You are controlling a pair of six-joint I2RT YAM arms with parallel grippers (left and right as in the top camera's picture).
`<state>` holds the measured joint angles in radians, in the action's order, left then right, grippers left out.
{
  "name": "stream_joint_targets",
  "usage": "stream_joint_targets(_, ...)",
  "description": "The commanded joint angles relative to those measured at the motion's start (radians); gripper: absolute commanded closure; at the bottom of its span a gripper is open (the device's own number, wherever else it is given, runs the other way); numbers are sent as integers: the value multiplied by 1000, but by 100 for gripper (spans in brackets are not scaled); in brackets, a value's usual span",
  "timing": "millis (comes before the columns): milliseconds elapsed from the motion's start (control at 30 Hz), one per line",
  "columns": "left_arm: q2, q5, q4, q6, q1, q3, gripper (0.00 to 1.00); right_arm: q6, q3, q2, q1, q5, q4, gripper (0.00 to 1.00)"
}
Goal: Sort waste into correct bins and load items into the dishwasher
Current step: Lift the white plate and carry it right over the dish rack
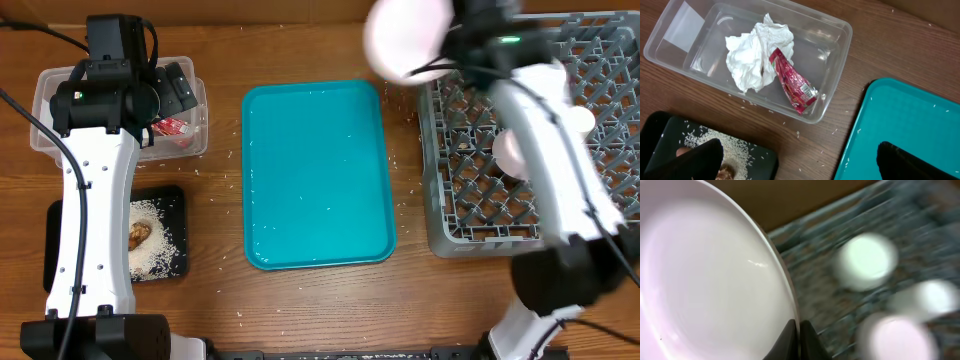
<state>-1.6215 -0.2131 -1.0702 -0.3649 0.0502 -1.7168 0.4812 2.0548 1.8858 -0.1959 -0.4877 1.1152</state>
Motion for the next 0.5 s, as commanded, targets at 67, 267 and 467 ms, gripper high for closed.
stream_joint_targets(67,5,4,0,-9,0,-14,0,-175,-20,9,81,-254,-27,96)
stream_joint_targets(267,5,4,0,-9,0,-14,0,-258,-59,93,91,-403,-173,96)
stream_joint_targets(467,5,3,0,-9,0,-14,0,-507,-59,222,92,-614,-383,96)
